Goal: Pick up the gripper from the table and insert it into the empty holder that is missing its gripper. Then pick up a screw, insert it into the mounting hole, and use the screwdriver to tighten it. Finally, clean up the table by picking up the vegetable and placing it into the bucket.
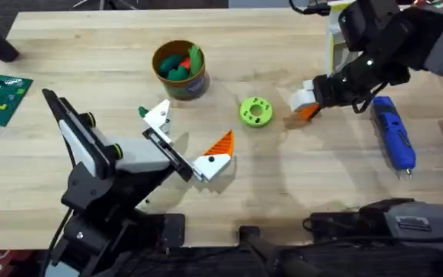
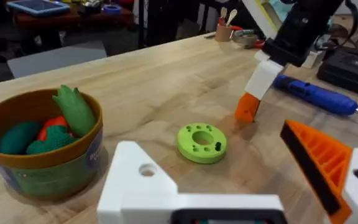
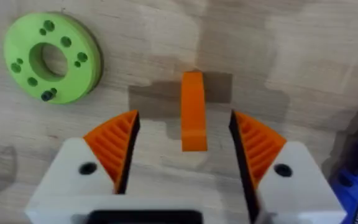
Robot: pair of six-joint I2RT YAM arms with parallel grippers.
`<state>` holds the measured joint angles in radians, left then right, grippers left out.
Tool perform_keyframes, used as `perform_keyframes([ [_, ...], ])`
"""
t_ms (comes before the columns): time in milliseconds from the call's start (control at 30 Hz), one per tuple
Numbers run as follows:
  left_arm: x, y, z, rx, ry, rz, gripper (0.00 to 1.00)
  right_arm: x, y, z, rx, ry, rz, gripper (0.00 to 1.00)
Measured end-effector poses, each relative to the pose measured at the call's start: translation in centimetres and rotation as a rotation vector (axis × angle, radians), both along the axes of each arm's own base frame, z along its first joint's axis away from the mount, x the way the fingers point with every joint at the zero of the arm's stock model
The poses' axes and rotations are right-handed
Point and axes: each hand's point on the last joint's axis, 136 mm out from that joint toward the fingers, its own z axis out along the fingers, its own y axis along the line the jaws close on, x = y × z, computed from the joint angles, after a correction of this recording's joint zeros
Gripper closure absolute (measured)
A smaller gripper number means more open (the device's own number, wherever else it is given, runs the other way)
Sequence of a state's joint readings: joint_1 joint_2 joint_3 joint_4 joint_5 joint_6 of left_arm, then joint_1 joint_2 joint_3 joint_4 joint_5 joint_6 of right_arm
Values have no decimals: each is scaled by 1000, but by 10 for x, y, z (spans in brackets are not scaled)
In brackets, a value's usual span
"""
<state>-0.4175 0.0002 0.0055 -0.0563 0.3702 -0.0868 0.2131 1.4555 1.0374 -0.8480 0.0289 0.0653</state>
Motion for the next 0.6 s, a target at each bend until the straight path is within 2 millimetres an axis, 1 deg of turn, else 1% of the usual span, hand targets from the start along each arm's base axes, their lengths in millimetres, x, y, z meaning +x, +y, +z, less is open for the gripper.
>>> perform_keyframes([
  [67,0,0,0,0,0,0,5,0,0,0,-1,2,-4,220],
  [200,0,0,0,0,0,0,5,-1,-1,-5,-7,20,-7,280],
  [433,0,0,0,0,0,0,5,4,0,-7,-5,9,-11,457],
  [467,0,0,0,0,0,0,5,3,0,-7,-6,13,-10,535],
  [500,0,0,0,0,0,0,5,2,0,-7,-6,15,-11,573],
  [567,0,0,0,0,0,0,5,1,-1,-7,-9,19,-11,678],
  [600,0,0,0,0,0,0,5,1,-1,-8,-10,21,-11,753],
])
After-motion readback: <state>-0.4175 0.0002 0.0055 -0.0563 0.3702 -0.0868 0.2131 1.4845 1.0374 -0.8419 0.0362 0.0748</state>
